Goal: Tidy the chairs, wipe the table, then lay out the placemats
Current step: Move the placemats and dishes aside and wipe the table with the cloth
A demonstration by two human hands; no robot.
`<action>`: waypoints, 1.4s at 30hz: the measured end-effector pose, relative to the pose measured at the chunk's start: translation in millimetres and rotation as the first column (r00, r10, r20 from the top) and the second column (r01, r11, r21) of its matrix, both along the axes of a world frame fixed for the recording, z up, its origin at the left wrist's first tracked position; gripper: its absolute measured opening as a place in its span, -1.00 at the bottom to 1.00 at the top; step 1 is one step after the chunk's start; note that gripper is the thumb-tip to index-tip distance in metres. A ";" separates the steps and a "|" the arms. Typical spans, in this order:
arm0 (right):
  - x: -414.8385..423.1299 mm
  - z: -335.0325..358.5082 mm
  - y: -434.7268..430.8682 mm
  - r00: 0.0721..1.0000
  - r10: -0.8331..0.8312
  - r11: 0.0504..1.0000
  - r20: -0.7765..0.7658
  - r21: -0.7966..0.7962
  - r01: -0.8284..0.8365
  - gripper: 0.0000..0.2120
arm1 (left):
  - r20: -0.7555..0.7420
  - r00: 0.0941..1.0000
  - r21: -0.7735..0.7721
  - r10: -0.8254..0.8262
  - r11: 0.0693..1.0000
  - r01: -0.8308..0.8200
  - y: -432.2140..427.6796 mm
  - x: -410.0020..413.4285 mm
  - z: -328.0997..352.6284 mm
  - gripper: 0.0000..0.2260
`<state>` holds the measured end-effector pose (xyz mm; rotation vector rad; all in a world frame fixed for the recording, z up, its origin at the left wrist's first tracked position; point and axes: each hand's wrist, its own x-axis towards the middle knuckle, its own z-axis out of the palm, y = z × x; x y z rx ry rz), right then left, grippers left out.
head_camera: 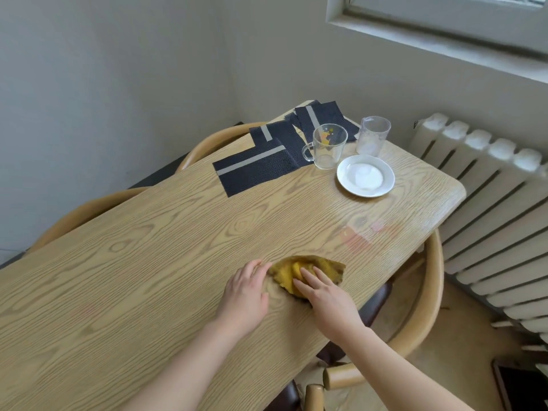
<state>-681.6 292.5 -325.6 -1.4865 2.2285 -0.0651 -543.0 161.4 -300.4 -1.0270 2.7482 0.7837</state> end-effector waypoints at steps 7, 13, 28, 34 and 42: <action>8.4 8.5 1.4 0.967 -0.105 0.990 0.231 -0.071 0.125 -0.45 | 0.008 1.000 -0.008 -0.006 1.000 0.007 7.3 -2.9 21.5 -0.49; 2.6 45.5 16.0 0.628 -0.472 0.789 0.619 -0.021 0.614 -0.51 | -0.046 0.996 -0.017 -0.073 0.997 0.072 19.2 -4.0 41.3 -0.49; -14.8 86.4 76.5 0.415 -0.591 0.527 0.692 -0.058 0.848 -0.53 | -0.122 0.961 -0.062 -0.248 0.968 0.242 55.4 -32.7 63.5 -0.48; -80.5 75.9 67.3 0.410 -0.615 0.474 0.673 -0.100 0.875 -0.54 | -0.095 0.967 -0.056 -0.237 0.971 0.233 46.1 -94.8 55.3 -0.48; -200.9 38.2 54.6 0.621 -0.715 0.588 0.322 -0.205 0.783 -0.50 | -0.036 0.981 0.006 -0.189 0.982 0.189 32.3 -171.2 22.7 -0.49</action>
